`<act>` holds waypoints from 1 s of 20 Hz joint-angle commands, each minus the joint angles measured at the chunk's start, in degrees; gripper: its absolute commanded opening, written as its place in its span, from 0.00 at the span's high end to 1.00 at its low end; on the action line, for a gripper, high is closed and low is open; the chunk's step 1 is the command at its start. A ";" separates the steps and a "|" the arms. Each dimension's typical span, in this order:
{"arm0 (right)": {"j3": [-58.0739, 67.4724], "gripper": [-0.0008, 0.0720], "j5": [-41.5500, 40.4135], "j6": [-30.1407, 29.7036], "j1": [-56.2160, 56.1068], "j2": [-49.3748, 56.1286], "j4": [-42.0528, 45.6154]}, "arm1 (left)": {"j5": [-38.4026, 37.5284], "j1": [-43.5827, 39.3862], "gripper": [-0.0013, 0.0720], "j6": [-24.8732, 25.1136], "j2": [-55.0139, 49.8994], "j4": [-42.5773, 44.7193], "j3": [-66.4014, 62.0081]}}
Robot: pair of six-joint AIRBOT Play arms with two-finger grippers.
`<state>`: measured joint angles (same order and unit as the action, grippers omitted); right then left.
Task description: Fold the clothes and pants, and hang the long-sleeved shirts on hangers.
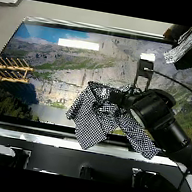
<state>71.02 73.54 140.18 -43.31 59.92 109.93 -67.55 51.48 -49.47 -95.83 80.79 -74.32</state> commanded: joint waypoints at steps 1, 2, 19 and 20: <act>0.02 0.95 0.02 0.02 -0.04 0.02 0.11 | -0.76 -0.42 0.50 0.02 -0.46 0.04 0.02; 0.02 0.95 0.02 0.04 -0.04 0.02 0.22 | -0.76 -0.42 0.50 0.02 -0.48 0.04 0.02; 0.02 0.95 0.04 0.02 -0.04 0.02 0.68 | -1.57 -0.79 0.72 0.02 -1.18 -0.42 0.59; 0.02 0.95 0.02 0.02 -0.04 0.02 0.72 | -1.62 -0.85 0.79 0.02 -1.18 -0.42 0.59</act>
<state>71.02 73.56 140.20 -43.31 59.92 110.48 -69.06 50.76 -49.47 -96.84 80.29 -73.97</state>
